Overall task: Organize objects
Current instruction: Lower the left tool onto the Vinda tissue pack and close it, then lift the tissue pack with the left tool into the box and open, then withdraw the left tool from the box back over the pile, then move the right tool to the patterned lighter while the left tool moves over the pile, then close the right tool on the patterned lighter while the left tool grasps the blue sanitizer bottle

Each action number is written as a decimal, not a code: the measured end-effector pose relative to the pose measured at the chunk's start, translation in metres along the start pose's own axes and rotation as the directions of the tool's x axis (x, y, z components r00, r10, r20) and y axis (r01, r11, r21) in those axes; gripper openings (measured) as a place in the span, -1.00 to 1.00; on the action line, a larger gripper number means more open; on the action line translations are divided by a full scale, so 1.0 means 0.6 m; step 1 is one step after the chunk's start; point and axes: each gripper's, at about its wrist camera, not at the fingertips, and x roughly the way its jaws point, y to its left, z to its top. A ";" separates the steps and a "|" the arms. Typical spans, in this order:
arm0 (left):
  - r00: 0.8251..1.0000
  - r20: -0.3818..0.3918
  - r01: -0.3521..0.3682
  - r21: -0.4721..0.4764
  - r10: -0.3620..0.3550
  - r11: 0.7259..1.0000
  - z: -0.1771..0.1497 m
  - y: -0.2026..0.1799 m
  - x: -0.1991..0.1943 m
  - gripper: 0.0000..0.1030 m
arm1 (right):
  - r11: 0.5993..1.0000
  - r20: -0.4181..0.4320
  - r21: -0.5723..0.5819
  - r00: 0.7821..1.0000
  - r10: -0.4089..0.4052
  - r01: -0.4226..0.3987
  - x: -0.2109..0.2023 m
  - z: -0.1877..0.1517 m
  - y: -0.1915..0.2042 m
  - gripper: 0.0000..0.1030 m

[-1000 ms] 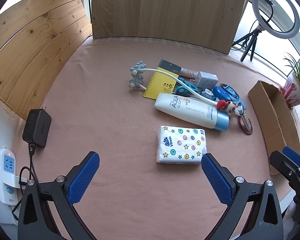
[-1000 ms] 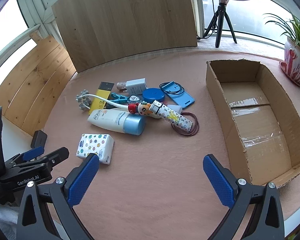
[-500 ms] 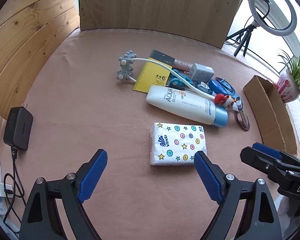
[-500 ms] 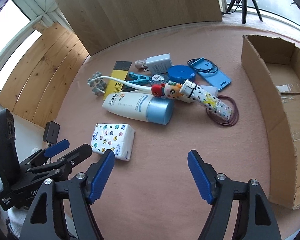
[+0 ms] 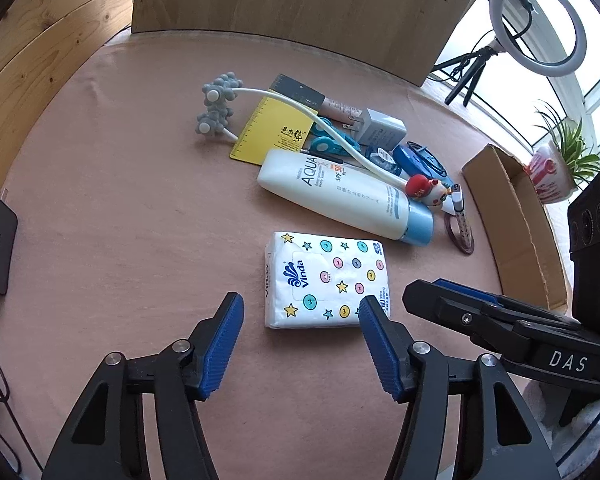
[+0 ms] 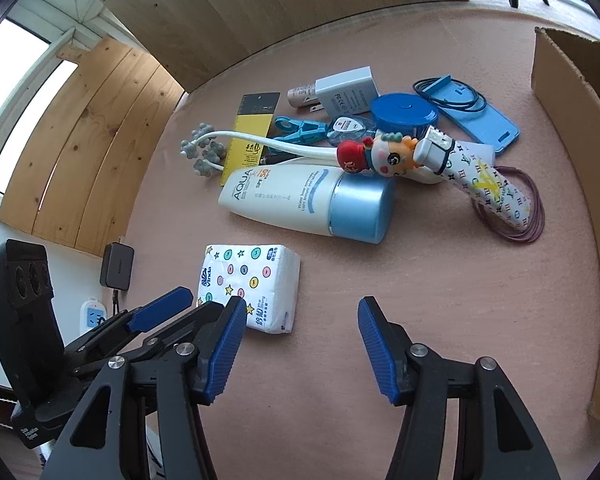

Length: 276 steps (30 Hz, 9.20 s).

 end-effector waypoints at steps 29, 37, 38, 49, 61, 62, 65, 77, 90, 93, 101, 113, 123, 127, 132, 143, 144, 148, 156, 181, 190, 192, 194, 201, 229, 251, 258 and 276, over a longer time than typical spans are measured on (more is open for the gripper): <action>0.995 -0.024 0.096 -0.037 -0.097 0.995 -0.009 -0.041 0.038 0.10 | 0.999 -0.100 -0.007 0.994 0.031 -0.032 0.030 0.025 0.004 -0.36; 0.990 0.021 0.141 -0.002 -0.141 0.990 -0.002 -0.112 0.014 0.10 | 1.000 0.004 -0.015 1.000 0.017 -0.017 -0.057 0.015 -0.021 -0.36; 0.988 0.028 0.149 0.007 -0.149 0.989 0.001 -0.124 0.010 0.10 | 1.000 0.017 -0.010 1.000 0.021 -0.021 -0.068 0.015 -0.027 -0.36; 0.968 0.064 0.235 0.121 -0.244 0.964 0.021 -0.271 -0.013 0.10 | 0.998 0.167 0.064 0.986 -0.007 -0.003 -0.206 0.001 -0.113 -0.36; 0.945 0.020 0.313 0.238 -0.327 0.919 0.018 -0.440 0.030 0.10 | 0.982 0.273 0.181 0.957 -0.102 0.053 -0.311 -0.032 -0.240 -0.36; 0.944 0.014 0.316 0.245 -0.330 0.916 0.015 -0.450 0.036 0.09 | 0.980 0.276 0.193 0.955 -0.108 0.055 -0.315 -0.036 -0.251 -0.36; 0.942 -0.008 0.324 0.269 -0.335 0.907 0.012 -0.483 0.048 0.09 | 0.972 0.285 0.229 0.951 -0.119 0.053 -0.325 -0.045 -0.280 -0.36; 0.962 -0.044 0.270 0.313 -0.271 0.911 -0.001 -0.520 0.080 0.16 | 0.947 0.326 0.317 0.932 -0.157 0.049 -0.341 -0.066 -0.329 0.07; 0.983 0.023 0.178 0.150 -0.183 0.973 -0.017 -0.378 0.024 0.25 | 0.986 0.308 0.151 0.944 -0.115 0.071 -0.297 -0.025 -0.233 0.07; 0.987 0.045 0.148 0.075 -0.151 0.986 -0.021 -0.318 0.005 0.25 | 0.993 0.289 0.090 0.953 -0.095 0.072 -0.271 -0.003 -0.201 0.07; 0.994 0.107 0.048 -0.104 -0.037 0.993 -0.052 -0.153 -0.060 0.26 | 0.999 0.184 -0.023 0.983 -0.019 0.023 -0.167 0.075 -0.125 0.07; 0.986 0.156 -0.013 -0.247 0.053 0.969 -0.109 -0.017 -0.133 0.27 | 0.999 -0.018 -0.042 0.999 -0.029 0.028 -0.006 0.178 -0.065 -0.24; 0.987 0.151 -0.015 -0.285 0.060 0.958 -0.112 0.021 -0.138 0.27 | 0.998 -0.107 -0.005 0.992 -0.067 0.067 0.055 0.174 -0.071 -0.34; 0.989 0.145 -0.002 -0.269 0.042 0.963 -0.103 0.014 -0.132 0.27 | 0.993 -0.121 -0.072 0.988 -0.099 0.090 0.058 0.144 -0.049 -0.34; 0.990 0.138 0.007 -0.250 0.028 0.968 -0.092 0.004 -0.124 0.27 | 0.997 -0.165 -0.066 0.985 -0.052 0.041 0.066 0.095 -0.037 -0.34; 0.989 0.139 -0.005 -0.265 0.043 0.964 -0.087 0.017 -0.120 0.27 | 0.995 -0.197 -0.047 0.978 0.073 -0.084 0.062 0.011 -0.005 -0.34; 0.989 0.141 -0.007 -0.264 0.046 0.964 -0.087 0.018 -0.121 0.27 | 0.996 -0.168 -0.050 0.984 0.063 -0.073 0.050 0.012 -0.008 -0.34; 0.989 0.139 -0.010 -0.270 0.049 0.963 -0.090 0.020 -0.120 0.27 | 0.996 -0.074 -0.093 0.997 0.002 -0.009 0.003 0.013 -0.016 -0.34; 0.991 0.130 -0.010 -0.249 0.044 0.968 -0.090 0.008 -0.111 0.27 | 0.997 -0.022 -0.077 0.999 -0.028 0.026 -0.038 -0.019 -0.041 -0.34; 0.992 0.117 -0.020 -0.176 0.041 0.984 -0.049 -0.035 -0.080 0.27 | 0.999 -0.055 0.001 0.998 0.034 -0.034 -0.036 -0.044 -0.050 -0.34; 0.993 0.082 -0.081 -0.023 0.083 0.996 0.055 -0.088 -0.017 0.27 | 0.989 0.036 0.105 0.994 -0.107 0.103 -0.058 -0.019 -0.112 -0.34; 0.994 0.064 -0.089 0.004 0.089 0.996 0.087 -0.098 0.007 0.26 | 0.988 0.044 0.100 0.991 -0.126 0.121 -0.058 -0.019 -0.114 -0.34; 0.996 0.044 -0.074 0.005 0.074 0.997 0.121 -0.106 0.033 0.26 | 0.986 0.045 0.096 0.989 -0.143 0.138 -0.058 -0.020 -0.116 -0.34; 0.990 -0.020 -0.139 0.048 0.140 0.989 0.208 -0.125 0.119 0.26 | 0.982 0.060 0.110 0.986 -0.158 0.150 -0.066 -0.018 -0.125 -0.34; 0.970 -0.058 -0.222 0.182 0.236 0.958 0.238 -0.133 0.173 -0.21 | 0.975 0.050 0.059 0.975 -0.215 0.212 -0.049 -0.008 -0.097 -0.34; 0.992 -0.078 -0.076 0.228 0.096 0.971 0.102 -0.140 0.134 -0.22 | 0.960 0.045 0.026 0.959 -0.280 0.279 -0.037 0.004 -0.091 -0.34; 0.997 -0.044 -0.045 0.248 0.058 0.968 0.050 -0.131 0.105 -0.22 | 0.946 0.052 -0.022 0.946 -0.321 0.322 -0.014 0.021 -0.073 -0.30; 0.998 0.016 -0.065 0.214 0.063 0.975 0.026 -0.132 0.081 0.00 | 0.947 0.037 -0.112 0.953 -0.300 0.303 -0.031 -0.011 -0.087 -0.34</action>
